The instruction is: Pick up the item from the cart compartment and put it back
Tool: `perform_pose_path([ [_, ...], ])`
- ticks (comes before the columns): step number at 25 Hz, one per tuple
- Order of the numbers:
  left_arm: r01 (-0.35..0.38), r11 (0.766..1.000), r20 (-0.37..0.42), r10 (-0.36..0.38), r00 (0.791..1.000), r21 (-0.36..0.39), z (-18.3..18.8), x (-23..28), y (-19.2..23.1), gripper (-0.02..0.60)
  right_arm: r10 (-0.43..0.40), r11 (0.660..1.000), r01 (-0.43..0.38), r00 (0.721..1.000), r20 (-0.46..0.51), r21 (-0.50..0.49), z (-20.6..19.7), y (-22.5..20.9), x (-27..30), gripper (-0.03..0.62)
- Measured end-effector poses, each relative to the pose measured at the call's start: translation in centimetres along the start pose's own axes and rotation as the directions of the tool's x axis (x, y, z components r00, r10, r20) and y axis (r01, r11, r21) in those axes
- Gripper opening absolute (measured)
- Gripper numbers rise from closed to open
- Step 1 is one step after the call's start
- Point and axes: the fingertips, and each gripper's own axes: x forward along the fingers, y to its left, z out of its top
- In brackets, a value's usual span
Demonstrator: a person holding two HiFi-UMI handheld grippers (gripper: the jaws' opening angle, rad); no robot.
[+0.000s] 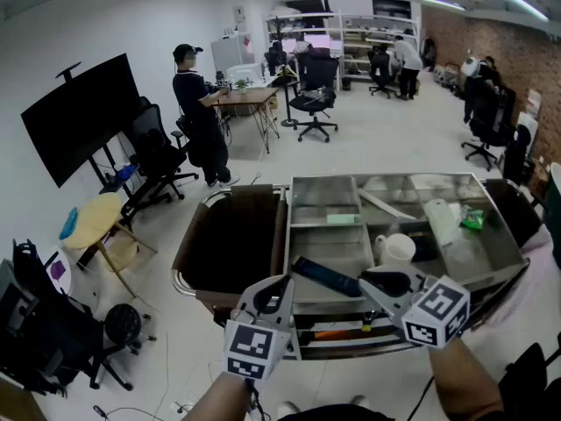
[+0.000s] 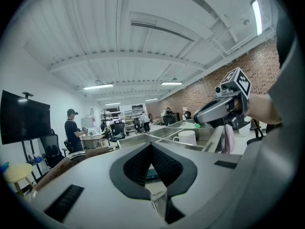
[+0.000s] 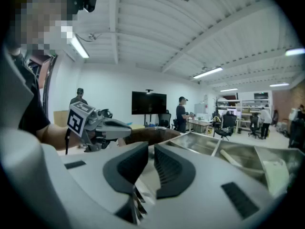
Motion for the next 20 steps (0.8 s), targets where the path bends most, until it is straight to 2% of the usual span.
perform_pose_path([
  [5, -0.001, 1.000, 0.008, 0.000, 1.000, 0.030, 1.1, 2.1, 1.6, 0.000, 0.065, 0.986, -0.084, 0.989, -0.134, -0.143, 1.4, -1.2, 5.3, 0.129],
  [7, -0.003, 0.999, 0.008, 0.002, 1.000, 0.032, 1.2, 2.6, 1.9, 0.000, 0.102, 0.978, -0.137, 0.971, -0.215, -0.156, 1.1, -1.7, 7.6, 0.148],
  [8, -0.005, 0.999, 0.009, 0.005, 1.000, 0.033, 1.3, 2.7, 2.1, 0.000, 0.117, 0.973, -0.163, 0.958, -0.262, -0.163, 0.6, -1.8, 8.8, 0.208],
  [9, -0.007, 0.999, 0.011, 0.007, 1.000, 0.032, 1.3, 2.8, 2.3, 0.000, 0.124, 0.967, -0.185, 0.943, -0.309, -0.176, 0.1, -1.9, 9.9, 0.212],
  [11, -0.013, 1.000, 0.010, 0.013, 1.000, 0.028, 1.3, 3.0, 2.6, 0.000, 0.129, 0.955, -0.224, 0.904, -0.407, -0.195, -1.7, -2.3, 11.9, 0.212],
  [15, -0.021, 1.000, 0.001, 0.021, 1.000, 0.020, 0.9, 3.1, 3.2, 0.000, 0.135, 0.936, -0.297, 0.799, -0.586, -0.189, -6.0, -2.5, 14.5, 0.212],
  [20, -0.020, 1.000, -0.011, 0.020, 1.000, 0.019, 0.3, 3.5, 3.8, 0.000, 0.153, 0.927, -0.350, 0.682, -0.715, -0.135, -9.1, -3.1, 16.2, 0.213],
])
